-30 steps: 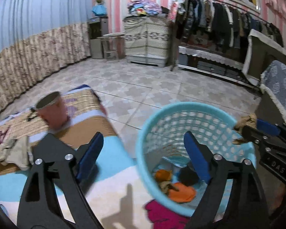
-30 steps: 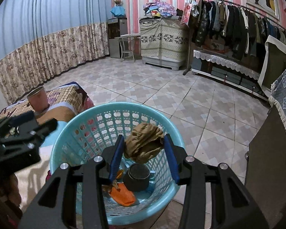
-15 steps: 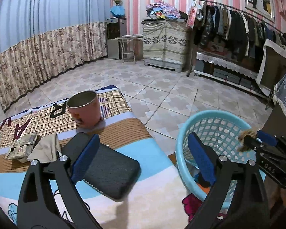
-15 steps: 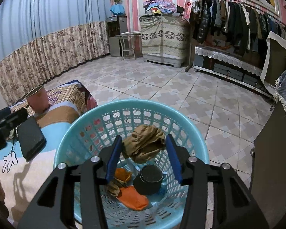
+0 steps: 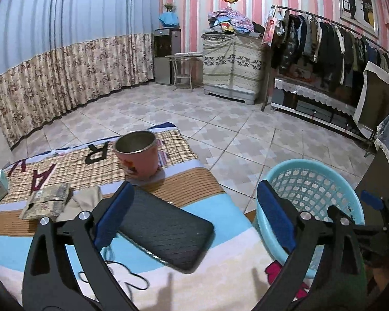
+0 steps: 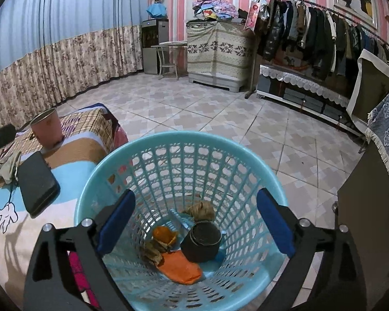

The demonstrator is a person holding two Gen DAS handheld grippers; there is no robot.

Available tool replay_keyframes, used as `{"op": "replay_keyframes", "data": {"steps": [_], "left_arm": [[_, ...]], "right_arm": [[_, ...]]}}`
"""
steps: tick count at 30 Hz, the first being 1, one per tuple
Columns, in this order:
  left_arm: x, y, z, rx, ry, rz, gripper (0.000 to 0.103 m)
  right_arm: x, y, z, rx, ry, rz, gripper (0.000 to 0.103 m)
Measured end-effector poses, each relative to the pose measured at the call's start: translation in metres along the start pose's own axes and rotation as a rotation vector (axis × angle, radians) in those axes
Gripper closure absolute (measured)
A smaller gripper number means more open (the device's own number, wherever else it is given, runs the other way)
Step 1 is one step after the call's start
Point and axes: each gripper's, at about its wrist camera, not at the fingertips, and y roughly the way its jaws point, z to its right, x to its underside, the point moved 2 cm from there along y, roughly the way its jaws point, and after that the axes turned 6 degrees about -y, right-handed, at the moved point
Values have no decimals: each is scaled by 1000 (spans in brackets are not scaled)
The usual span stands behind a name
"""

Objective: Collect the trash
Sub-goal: 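Reach the left tool to the printed snack bag and grasp it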

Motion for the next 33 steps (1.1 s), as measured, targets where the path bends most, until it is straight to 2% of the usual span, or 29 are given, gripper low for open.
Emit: {"op": "replay_keyframes", "data": {"steps": [7, 13, 24, 28, 33], "left_arm": [[-5, -20, -38, -75, 14, 27, 6], [-7, -36, -98, -153, -17, 29, 6], [9, -34, -237, -298, -225, -42, 6], [20, -29, -267, -346, -268, -65, 6], [33, -24, -303, -361, -366, -75, 6]], "right_arm": [[-8, -16, -41, -40, -35, 40, 10], [-21, -27, -102, -109, -95, 79, 9], [-32, -22, -214, -208, -174, 74, 9], [-37, -18, -252, -236, -223, 60, 9], [-35, -8, -283, -239, -259, 42, 9]]}}
